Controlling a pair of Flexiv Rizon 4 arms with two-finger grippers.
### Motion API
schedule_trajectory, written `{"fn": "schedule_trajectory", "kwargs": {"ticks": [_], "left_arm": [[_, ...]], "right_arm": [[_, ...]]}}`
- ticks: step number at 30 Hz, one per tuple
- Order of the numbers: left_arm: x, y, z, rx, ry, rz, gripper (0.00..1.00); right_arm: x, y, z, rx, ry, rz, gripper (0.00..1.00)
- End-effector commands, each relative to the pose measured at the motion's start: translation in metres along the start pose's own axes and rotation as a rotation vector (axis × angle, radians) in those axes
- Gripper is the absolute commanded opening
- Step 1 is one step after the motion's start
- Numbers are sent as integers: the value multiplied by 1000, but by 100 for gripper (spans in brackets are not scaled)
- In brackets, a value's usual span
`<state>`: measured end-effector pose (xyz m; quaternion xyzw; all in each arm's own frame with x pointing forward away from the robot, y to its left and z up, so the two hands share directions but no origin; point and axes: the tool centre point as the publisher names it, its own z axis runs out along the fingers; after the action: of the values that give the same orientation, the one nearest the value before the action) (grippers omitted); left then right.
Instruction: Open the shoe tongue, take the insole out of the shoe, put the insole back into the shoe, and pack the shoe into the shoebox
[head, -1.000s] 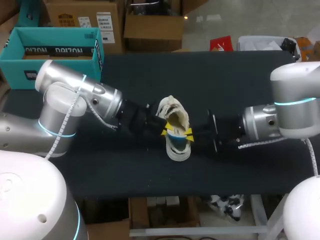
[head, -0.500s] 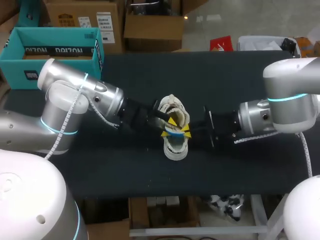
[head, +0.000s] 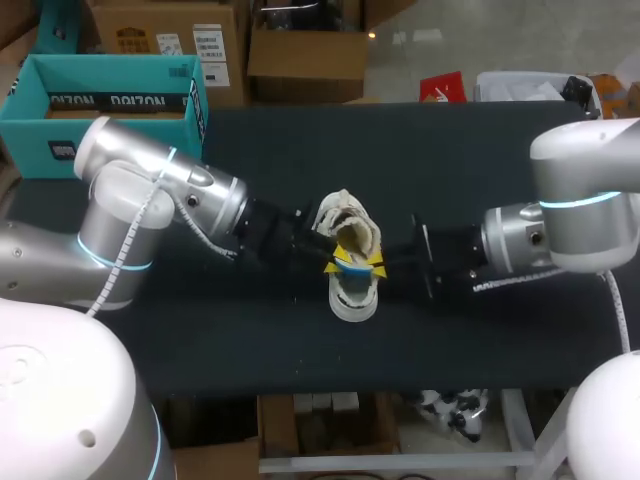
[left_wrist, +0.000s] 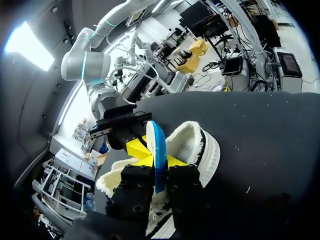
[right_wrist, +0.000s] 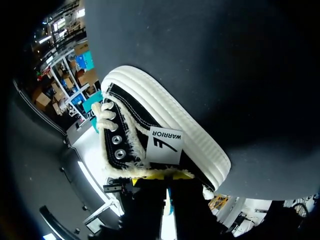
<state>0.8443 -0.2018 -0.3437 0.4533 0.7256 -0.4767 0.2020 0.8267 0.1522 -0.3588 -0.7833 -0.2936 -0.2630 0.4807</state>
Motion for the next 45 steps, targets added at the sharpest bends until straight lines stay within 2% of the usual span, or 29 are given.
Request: {"fn": "schedule_trajectory", "kwargs": {"ticks": [1, 3, 4, 5, 6, 7, 8, 11, 15, 17, 20, 22, 25, 29, 31, 32, 34, 35, 36, 37, 45], "left_arm": [[0, -1, -2, -2, -2, 0, 0], [-1, 1, 0, -4, -6, 1, 0], [-1, 1, 1, -7, -9, 4, 0], [-1, 1, 1, -8, -9, 5, 0], [-2, 1, 2, -12, -9, 8, 0], [-2, 1, 3, -17, -8, 11, 0], [-2, 1, 3, -18, -8, 11, 0], [-1, 2, 3, -19, -10, 8, 0], [-1, 3, 5, -22, -11, 7, 0], [-1, 3, 6, -22, -11, 6, 0], [-1, 3, 7, -26, -11, 9, 0], [-1, 2, 7, -28, -11, 10, 0], [-1, 1, 8, -31, -14, 10, 0], [0, 0, 8, -34, -15, 8, 0], [1, -2, 7, -33, -12, 5, 0], [1, -3, 6, -31, -8, 1, 15], [0, -7, 2, -24, -5, -8, 58], [-1, -9, -1, -20, -7, -11, 87], [-2, -11, -4, -15, -10, -12, 95], [-2, -13, -7, -12, -11, -14, 100], [-7, -25, -29, -5, -2, -54, 100]], "right_arm": [[-1, -2, -3, -5, 1, -1, 0], [0, -4, -2, 0, -2, -5, 0], [1, -6, -1, 5, -6, -6, 17], [1, -9, 0, 6, -11, -7, 44], [0, -12, 0, 7, -12, -8, 51], [0, -16, -1, 6, -20, -6, 67], [-1, -19, -1, 4, -23, -6, 74], [-4, -28, -3, 0, -29, -4, 70], [-9, -34, -1, 5, -24, -1, 51], [-10, -37, 1, 9, -22, -6, 46], [-9, -40, 3, 14, -22, -16, 31], [-8, -41, 3, 15, -23, -20, 15], [-7, -41, 7, 19, -23, -28, 2], [-5, -37, 11, 24, -22, -34, 0], [-5, -36, 12, -2, -41, -39, 0], [-4, -36, 12, -7, -42, -42, 0], [-4, -34, 11, -34, -52, -50, 0], [-4, -34, 11, -42, -55, -53, 0], [-5, -33, 11, -47, -54, -55, 0], [-5, -32, 11, -67, -65, -54, 0], [-7, -29, 12, -168, -126, -81, 0]]}}
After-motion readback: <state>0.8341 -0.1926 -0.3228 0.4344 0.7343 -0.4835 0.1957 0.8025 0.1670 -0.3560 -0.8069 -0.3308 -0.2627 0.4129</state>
